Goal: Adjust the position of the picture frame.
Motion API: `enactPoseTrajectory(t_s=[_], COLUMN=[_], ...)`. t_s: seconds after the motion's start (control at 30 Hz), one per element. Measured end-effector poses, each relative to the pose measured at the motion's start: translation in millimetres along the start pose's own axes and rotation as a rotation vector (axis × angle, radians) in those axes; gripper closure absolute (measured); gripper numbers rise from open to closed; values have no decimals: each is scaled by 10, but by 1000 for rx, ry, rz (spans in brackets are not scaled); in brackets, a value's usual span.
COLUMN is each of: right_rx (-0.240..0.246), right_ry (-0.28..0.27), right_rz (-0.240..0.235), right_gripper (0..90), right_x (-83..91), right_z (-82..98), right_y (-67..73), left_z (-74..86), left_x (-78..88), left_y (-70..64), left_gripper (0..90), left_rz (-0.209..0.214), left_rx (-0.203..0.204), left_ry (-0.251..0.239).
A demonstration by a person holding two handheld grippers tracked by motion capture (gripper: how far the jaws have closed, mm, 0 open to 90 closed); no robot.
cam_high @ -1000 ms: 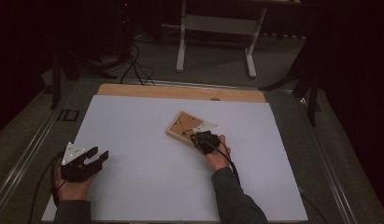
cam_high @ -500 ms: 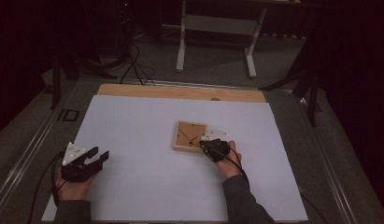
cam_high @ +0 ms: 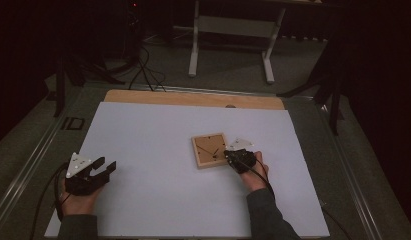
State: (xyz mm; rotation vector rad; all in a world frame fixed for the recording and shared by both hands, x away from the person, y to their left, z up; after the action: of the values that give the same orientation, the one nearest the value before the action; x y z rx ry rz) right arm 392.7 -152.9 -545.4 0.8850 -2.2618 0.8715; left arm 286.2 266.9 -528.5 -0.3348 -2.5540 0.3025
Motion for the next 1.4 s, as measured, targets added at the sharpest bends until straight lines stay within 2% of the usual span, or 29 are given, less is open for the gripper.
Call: enactPoseTrajectory(t_s=[0.3,0.63,0.83,0.97,1.2,1.4], right_rx=[-56,-87,-143,-214,-241,-277], right_ry=[29,78,95,87,100,99], right_rz=[54,111,151,168,209,225], right_gripper=[898,897,898,898,898,897], right_x=[38,76,72,50,-18,-51], right_z=[156,328,429,482,473,470], right_y=[-215,-475,-661,-783,-885,-932], left_z=[-1,0,1,2,3,1], left_x=[3,2,-1,-6,-9,-7], left_y=[3,1,-2,-5,-12,-10], left_gripper=[522,522,522,522,522,522], left_rz=[-1,-1,-2,-3,-3,-2], left_rx=[-4,-4,-6,-9,-11,-11], left_ry=[-1,-1,1,3,3,1])
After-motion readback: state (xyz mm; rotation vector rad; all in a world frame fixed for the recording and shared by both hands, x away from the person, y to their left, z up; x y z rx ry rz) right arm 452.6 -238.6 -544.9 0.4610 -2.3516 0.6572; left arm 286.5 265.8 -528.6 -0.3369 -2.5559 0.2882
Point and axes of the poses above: each handheld gripper's, and its own axes: x roughly backward along the jaws, z roughly out of its underside, y roughly to its left, the point moved 5 cm from there along -x, roughly forward along the jaws, and after that the axes turned 14 degrees about x, right-handed, at the moved point
